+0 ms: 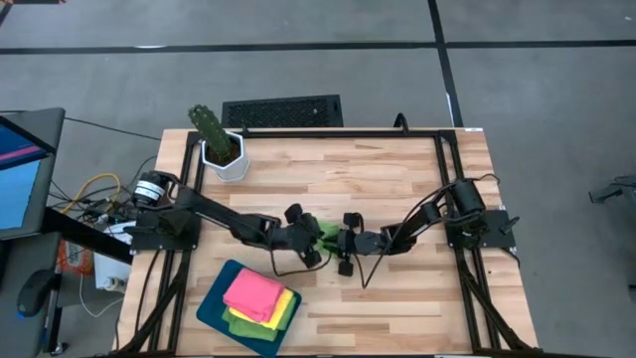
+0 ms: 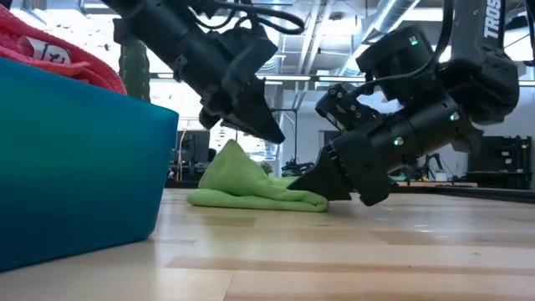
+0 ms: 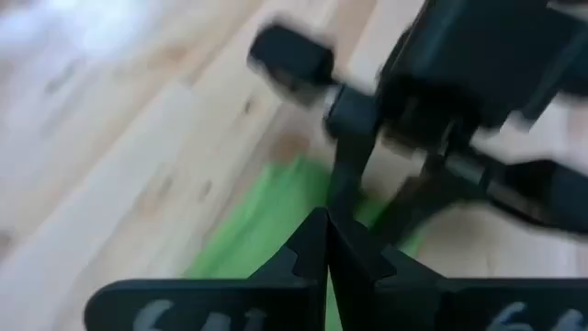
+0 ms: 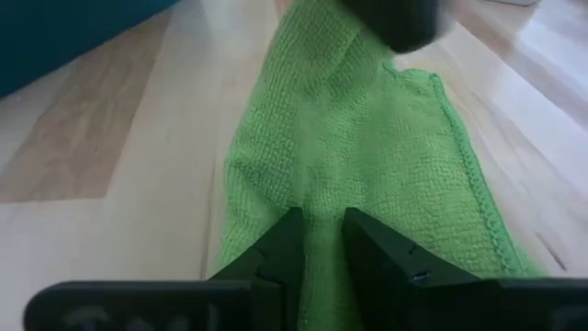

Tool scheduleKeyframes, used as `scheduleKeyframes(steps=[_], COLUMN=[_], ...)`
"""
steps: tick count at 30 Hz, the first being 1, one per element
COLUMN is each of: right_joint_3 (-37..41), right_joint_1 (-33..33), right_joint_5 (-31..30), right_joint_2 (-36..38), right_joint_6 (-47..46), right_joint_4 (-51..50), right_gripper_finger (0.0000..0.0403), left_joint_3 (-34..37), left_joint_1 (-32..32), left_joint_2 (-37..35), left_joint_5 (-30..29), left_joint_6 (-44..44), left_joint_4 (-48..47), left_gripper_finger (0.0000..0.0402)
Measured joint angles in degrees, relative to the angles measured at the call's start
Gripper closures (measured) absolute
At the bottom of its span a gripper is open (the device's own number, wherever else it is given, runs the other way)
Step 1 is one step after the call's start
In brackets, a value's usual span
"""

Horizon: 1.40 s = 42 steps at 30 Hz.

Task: Fold microfiber towels
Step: Stack the folded green microfiber on the pink microfiber cloth in the blue bin

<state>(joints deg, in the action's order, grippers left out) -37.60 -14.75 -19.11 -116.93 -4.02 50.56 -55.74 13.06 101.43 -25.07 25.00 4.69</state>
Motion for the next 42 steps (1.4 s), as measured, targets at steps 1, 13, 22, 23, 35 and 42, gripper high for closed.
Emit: scheduleKeyframes(steps=[1, 13, 22, 23, 35, 42], right_joint_3=[0.1, 0.52, 0.35, 0.27, 0.25, 0.43], right_joint_1=[-0.18, -0.52, -0.49, -0.49, 0.97, 3.27], right_joint_5=[-0.03, -0.66, -1.5, -1.51, -3.37, -1.76], right_joint_2=[0.86, 7.32, 1.63, 1.3, 1.94, -0.06], right_joint_6=[0.02, 2.56, -0.49, -0.54, 4.19, 2.06], right_joint_4=[-1.08, -0.41, 2.68, 2.7, 7.78, 5.47], right_gripper_finger=[0.0295, 0.0294, 0.0294, 0.0294, 0.0294, 0.0294], left_joint_3=[-0.03, 1.68, 1.64, 1.65, -0.44, -2.24], left_joint_1=[0.13, 7.25, 8.58, 8.7, 9.44, 10.56], left_joint_2=[-0.29, -1.03, 7.3, 8.06, 4.61, -0.46], left_joint_5=[0.44, -12.29, -9.92, -10.09, -9.98, -23.52], left_joint_6=[1.37, 12.87, 16.47, 17.24, 15.91, 10.29], left_joint_4=[-1.84, -10.21, -7.88, -7.6, -12.36, -11.34], left_gripper_finger=[0.0401, 0.0401, 0.0401, 0.0401, 0.0401, 0.0401])
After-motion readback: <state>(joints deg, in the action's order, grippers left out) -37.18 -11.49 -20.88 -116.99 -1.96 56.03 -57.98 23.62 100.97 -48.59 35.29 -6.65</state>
